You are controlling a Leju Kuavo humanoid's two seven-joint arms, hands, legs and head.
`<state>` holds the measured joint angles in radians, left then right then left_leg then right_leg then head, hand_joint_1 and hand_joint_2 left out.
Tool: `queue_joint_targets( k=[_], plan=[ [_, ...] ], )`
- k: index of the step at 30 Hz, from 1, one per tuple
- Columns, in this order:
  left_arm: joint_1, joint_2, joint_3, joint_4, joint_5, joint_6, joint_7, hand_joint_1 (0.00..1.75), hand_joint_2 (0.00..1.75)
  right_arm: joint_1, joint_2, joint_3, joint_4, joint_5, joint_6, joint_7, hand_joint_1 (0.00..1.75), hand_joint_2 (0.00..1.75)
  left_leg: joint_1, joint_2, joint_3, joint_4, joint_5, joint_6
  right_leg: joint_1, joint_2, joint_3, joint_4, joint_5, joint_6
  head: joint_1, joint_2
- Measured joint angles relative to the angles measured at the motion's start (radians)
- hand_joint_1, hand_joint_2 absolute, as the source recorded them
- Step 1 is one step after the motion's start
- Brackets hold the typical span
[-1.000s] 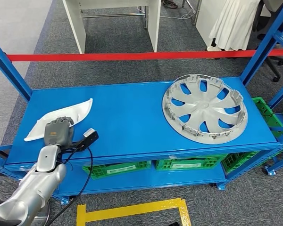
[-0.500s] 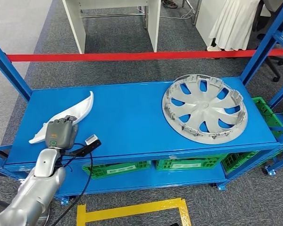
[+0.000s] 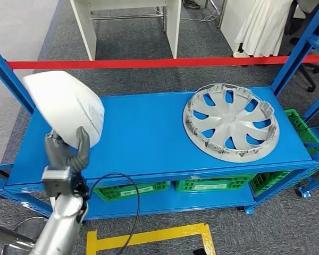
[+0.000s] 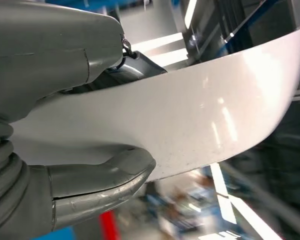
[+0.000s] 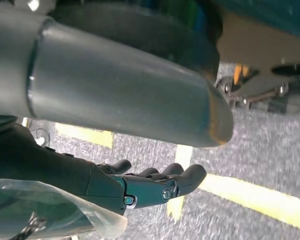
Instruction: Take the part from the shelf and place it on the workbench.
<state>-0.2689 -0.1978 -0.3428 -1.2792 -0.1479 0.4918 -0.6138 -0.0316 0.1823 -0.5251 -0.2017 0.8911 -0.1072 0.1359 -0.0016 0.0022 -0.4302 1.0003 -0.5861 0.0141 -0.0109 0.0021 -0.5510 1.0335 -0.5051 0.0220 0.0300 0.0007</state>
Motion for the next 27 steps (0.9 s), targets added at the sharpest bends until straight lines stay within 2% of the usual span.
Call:
queue_joint_targets(
  k=[3,7,10,18,25,27],
  plan=[
    [0.060,0.000,-0.036,-0.114,0.118,-0.032,-0.024,1.75,1.75,0.003,0.000,-0.013,0.000,-0.002,-0.042,-0.023,0.00,0.00,0.000,0.000,0.000,0.000,0.000,0.000,0.000,0.000,0.000,0.000,0.000,0.000,0.000,0.000],
    [0.127,0.003,-0.062,-0.201,0.183,-0.073,-0.025,1.75,1.75,0.004,0.000,-0.033,0.000,-0.010,-0.074,-0.066,0.00,0.00,0.000,0.000,0.000,0.000,0.000,0.000,0.000,-0.001,0.000,0.000,0.000,0.000,0.000,0.000],
    [0.170,0.006,-0.073,-0.219,0.238,-0.130,-0.023,1.75,1.75,0.004,0.000,-0.045,0.000,-0.012,-0.090,-0.085,0.00,0.00,0.000,0.000,0.000,0.000,0.000,0.000,0.000,0.000,0.000,0.000,0.000,0.000,0.000,0.000],
    [0.209,0.007,-0.080,-0.230,0.254,-0.159,-0.023,1.75,1.75,0.005,0.000,-0.051,0.000,-0.013,-0.087,-0.088,0.00,0.00,0.000,0.000,0.000,0.000,0.000,0.000,0.000,0.000,0.000,0.000,0.000,0.001,0.000,0.000],
    [0.263,0.013,-0.092,-0.237,0.249,-0.218,-0.035,1.75,1.75,0.005,0.000,-0.057,0.000,0.011,-0.064,-0.131,0.00,0.00,0.000,0.000,0.000,0.000,0.000,0.000,0.000,0.000,0.000,0.000,0.000,0.001,0.000,0.000],
    [0.275,0.018,-0.097,-0.245,0.252,-0.241,-0.036,1.75,1.75,0.005,0.001,-0.058,0.001,0.005,-0.044,-0.135,0.00,0.00,-0.003,0.000,-0.001,0.003,0.001,0.005,-0.004,0.000,0.000,-0.005,0.005,0.007,0.000,0.000]
  ],
)
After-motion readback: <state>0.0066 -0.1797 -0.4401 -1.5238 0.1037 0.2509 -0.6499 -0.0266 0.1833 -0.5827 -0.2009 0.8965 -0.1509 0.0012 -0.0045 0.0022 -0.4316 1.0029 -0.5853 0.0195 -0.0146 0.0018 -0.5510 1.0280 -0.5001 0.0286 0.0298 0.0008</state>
